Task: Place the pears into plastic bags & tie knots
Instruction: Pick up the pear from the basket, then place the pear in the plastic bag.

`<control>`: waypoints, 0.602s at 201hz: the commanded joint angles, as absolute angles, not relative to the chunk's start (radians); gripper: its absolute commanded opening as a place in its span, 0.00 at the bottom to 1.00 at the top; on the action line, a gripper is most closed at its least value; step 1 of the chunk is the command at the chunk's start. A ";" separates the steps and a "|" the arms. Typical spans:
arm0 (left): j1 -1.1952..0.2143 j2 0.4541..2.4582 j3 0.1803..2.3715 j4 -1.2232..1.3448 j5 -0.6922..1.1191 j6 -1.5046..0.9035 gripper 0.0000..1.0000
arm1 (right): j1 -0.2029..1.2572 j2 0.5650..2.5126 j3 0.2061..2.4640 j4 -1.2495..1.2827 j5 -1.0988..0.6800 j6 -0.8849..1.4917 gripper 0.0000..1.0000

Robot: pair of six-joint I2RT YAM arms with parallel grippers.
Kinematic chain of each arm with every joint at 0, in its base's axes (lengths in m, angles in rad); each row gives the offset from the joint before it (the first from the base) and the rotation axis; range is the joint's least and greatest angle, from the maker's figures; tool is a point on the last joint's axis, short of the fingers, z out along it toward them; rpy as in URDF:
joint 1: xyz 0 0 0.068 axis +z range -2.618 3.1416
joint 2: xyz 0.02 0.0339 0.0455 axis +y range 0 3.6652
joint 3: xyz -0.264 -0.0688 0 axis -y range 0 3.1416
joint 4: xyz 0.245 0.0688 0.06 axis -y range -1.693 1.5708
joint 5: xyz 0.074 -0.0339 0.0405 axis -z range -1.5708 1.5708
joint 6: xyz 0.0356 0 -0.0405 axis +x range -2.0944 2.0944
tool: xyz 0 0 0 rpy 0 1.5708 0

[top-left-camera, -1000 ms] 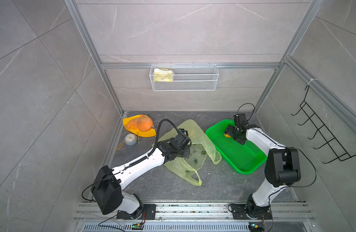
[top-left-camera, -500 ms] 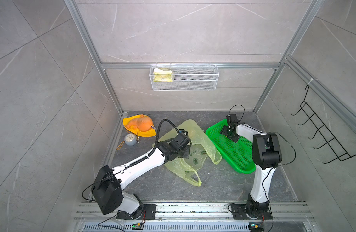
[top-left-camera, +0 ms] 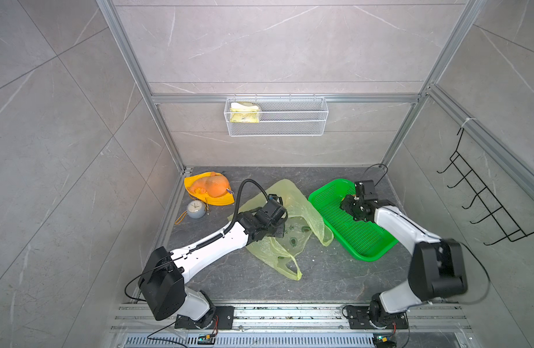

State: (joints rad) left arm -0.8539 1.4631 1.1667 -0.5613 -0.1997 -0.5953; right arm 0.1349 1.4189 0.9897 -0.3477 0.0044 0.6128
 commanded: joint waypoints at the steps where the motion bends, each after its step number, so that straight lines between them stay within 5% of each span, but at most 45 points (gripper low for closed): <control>1: -0.853 1.474 1.199 -0.573 -0.204 -0.600 0.00 | 0.248 1.184 0.885 -0.416 -0.144 0.627 0.51; 57: -0.853 1.476 1.229 -0.583 -0.200 -0.588 0.00 | 0.661 0.795 0.704 -0.579 -0.160 0.795 0.50; 99: -0.853 1.482 1.244 -0.581 -0.194 -0.580 0.00 | 0.820 1.134 0.792 -0.341 -0.095 0.793 0.51; 106: -0.852 1.481 1.243 -0.581 -0.193 -0.581 0.00 | 0.822 1.248 0.852 -0.299 -0.093 0.788 0.56; 116: -0.853 1.477 1.244 -0.581 -0.194 -0.585 0.00 | 0.822 1.403 0.962 -0.270 -0.086 0.753 0.85; 121: -0.853 1.474 1.241 -0.580 -0.196 -0.588 0.00 | 0.822 1.458 1.012 -0.285 -0.077 0.739 0.91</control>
